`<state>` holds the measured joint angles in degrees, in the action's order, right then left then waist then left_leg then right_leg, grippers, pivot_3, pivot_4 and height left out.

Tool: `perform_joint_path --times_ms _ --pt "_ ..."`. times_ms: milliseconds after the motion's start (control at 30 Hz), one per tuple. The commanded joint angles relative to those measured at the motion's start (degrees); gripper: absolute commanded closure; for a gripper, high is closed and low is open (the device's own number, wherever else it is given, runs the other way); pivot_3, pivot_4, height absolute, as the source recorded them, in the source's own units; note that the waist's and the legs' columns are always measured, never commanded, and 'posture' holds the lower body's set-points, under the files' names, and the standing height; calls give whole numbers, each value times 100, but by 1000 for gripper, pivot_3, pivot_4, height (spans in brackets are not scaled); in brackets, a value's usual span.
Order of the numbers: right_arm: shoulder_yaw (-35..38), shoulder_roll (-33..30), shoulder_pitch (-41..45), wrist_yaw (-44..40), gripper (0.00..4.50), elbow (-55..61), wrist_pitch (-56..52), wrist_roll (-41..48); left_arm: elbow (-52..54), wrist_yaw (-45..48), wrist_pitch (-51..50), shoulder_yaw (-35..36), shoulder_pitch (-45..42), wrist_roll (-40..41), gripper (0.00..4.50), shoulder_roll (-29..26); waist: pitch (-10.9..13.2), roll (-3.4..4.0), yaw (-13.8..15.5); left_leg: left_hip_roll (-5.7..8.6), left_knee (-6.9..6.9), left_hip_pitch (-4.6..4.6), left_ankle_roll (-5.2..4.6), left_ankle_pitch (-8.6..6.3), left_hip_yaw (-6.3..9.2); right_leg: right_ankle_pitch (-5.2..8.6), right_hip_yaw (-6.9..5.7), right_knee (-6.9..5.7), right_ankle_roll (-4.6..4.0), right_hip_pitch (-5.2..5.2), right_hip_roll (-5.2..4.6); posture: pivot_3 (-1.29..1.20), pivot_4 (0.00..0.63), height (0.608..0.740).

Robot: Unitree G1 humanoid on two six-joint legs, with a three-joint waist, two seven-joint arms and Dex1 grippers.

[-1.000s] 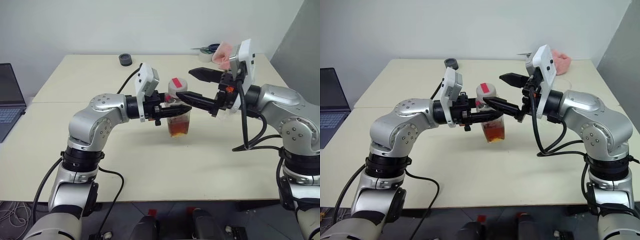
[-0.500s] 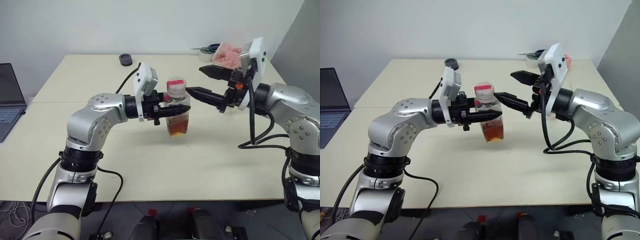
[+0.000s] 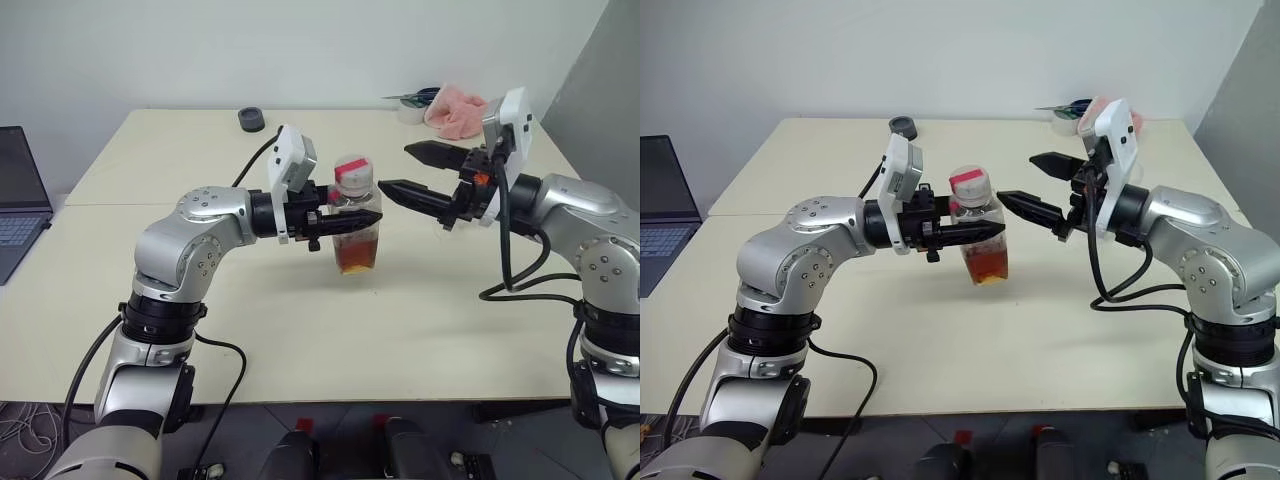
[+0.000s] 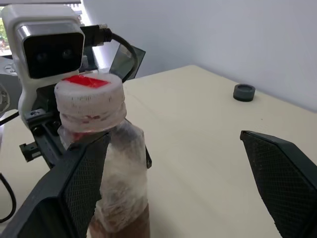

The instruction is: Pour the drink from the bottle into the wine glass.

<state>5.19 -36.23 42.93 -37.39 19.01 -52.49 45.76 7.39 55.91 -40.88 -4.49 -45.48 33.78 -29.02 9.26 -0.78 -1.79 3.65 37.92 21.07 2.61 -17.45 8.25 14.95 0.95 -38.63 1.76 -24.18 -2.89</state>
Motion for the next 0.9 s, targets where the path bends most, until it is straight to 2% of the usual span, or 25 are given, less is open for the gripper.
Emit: perform_joint_path --times_ms 33,433,800,900 --pt "210 -69 -36 -201 23 280 -195 450 223 51 94 96 -55 76 2611 -13 0 0 -2 0 0 0 0 0 0 0 0 0 0 0 0 0 150 740" --pt "-9 726 525 105 23 101 -126 587 319 31 72 25 -41 84 2611 25 0 0 1 0 1 -2 0 0 -1 0 1 -1 0 1 0 0 150 740" --pt "-164 752 529 31 23 215 -134 594 404 10 20 40 1 111 2611 20 0 0 -2 0 0 -1 0 0 -1 0 1 -1 0 0 0 0 150 740" --pt "-131 755 530 51 585 229 -140 616 432 10 -1 33 16 126 2611 22 0 0 -2 0 0 -1 0 0 0 0 0 -1 0 0 0 0 150 740"
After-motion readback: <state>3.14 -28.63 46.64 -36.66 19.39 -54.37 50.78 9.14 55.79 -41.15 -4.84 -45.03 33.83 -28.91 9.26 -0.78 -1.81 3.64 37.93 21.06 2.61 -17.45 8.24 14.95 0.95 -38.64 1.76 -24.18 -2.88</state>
